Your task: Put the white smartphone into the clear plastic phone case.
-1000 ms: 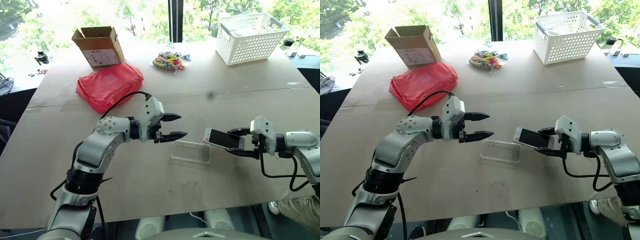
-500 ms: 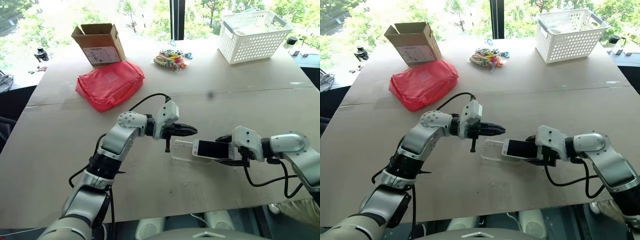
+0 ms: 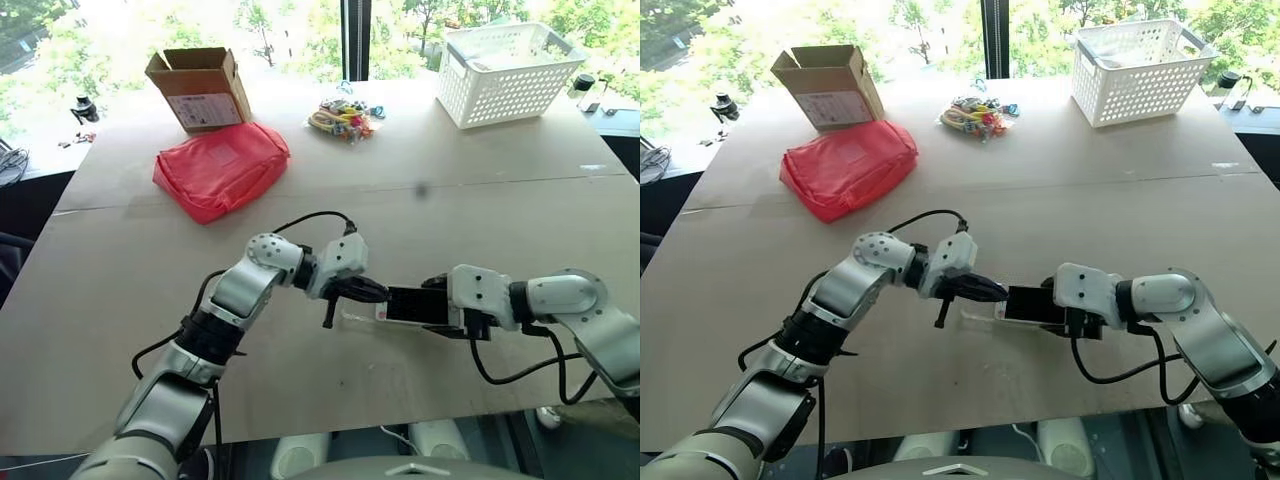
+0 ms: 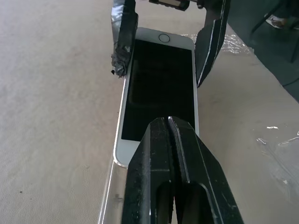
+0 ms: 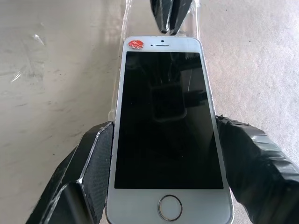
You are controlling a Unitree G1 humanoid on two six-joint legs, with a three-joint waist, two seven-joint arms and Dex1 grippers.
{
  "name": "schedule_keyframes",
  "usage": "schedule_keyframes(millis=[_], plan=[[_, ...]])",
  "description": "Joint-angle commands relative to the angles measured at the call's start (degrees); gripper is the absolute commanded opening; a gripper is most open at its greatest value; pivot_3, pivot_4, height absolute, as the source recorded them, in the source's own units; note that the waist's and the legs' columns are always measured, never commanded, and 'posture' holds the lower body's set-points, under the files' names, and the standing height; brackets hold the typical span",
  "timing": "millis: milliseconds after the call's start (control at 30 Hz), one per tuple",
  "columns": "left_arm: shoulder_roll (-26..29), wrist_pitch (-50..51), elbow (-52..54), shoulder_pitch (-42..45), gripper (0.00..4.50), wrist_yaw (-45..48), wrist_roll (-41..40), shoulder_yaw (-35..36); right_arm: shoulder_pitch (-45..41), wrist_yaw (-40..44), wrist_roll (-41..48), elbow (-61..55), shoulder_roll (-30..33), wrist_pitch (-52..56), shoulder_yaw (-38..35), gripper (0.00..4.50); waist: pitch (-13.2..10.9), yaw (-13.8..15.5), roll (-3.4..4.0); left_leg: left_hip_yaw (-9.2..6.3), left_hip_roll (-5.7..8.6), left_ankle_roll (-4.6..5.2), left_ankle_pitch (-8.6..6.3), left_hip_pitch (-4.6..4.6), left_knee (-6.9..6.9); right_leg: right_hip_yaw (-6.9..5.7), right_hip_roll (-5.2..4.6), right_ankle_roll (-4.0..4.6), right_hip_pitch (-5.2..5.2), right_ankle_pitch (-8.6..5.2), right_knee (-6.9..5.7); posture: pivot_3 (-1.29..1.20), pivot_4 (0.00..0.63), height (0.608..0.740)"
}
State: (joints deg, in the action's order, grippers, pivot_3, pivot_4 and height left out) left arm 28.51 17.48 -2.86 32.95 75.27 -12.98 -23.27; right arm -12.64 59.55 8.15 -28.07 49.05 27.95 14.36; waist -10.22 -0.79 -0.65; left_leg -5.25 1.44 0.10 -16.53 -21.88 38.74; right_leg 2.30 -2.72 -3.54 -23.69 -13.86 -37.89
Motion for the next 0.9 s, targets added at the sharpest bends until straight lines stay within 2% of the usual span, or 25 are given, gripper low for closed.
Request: schedule_keyframes(millis=[33,400,467,500,533,733,900], plan=[[-0.77,-0.01,0.45,1.17,0.09,-0.42,1.47,-1.03,-0.28,-0.13,-0.23,-1.82,0.32,0.06,0.12,2.90,0.00,0.01,0.00,0.00,0.00,0.00,0.00,0.00,0.00,0.00,0.00,0.00,0.00,0.00,0.00,0.00,0.150,0.740],[-0.57,1.25,-3.00,-1.01,0.09,-1.37,5.78,-3.76,0.30,0.26,1.20,-3.27,0.61,3.59,0.44,2.90,0.03,0.00,0.00,-0.01,0.02,0.02,-0.01,0.04,0.03,-0.01,0.01,0.00,0.05,0.00,-0.02,0.00,0.150,0.740],[-0.61,0.22,-4.68,-1.35,0.00,-1.74,6.50,-3.99,0.23,0.20,1.45,-3.33,0.53,4.04,0.42,3.95,0.04,0.01,0.00,-0.01,0.01,0.02,-0.01,0.05,0.04,-0.01,0.00,0.00,0.06,0.00,-0.02,0.00,0.150,0.740],[-0.61,-0.57,-5.72,-1.40,0.00,-1.93,7.02,-4.15,0.14,0.06,1.74,-3.31,0.29,4.46,0.32,4.31,0.05,0.02,-0.01,-0.01,0.01,0.02,-0.01,0.06,0.04,-0.01,0.00,0.00,0.06,0.00,-0.02,0.00,0.150,0.740],[-0.76,-1.53,-7.06,-1.48,0.00,-2.24,7.61,-4.34,-0.02,-0.19,2.27,-3.48,0.03,5.00,-0.20,4.47,0.05,0.02,-0.01,-0.03,0.01,0.02,-0.01,0.06,0.04,-0.02,0.01,0.00,0.07,0.00,-0.02,0.00,0.150,0.740],[-2.09,-5.35,-12.12,-2.43,0.00,-3.31,9.05,-4.93,-0.40,-1.72,7.68,-5.93,-0.51,10.41,-5.81,4.47,0.24,0.15,0.01,-0.05,0.00,0.05,-0.02,0.11,0.16,-0.03,0.00,0.00,0.17,0.00,-0.05,0.00,0.150,0.740],[-2.48,-7.25,-14.04,-2.67,0.00,-3.67,9.79,-5.11,3.15,-2.77,10.24,-6.38,1.93,12.42,-13.36,4.47,0.56,0.48,-0.05,-0.23,0.02,0.07,-0.04,0.19,0.35,-0.21,-0.03,-0.01,0.45,0.00,0.00,0.00,0.150,0.740]])
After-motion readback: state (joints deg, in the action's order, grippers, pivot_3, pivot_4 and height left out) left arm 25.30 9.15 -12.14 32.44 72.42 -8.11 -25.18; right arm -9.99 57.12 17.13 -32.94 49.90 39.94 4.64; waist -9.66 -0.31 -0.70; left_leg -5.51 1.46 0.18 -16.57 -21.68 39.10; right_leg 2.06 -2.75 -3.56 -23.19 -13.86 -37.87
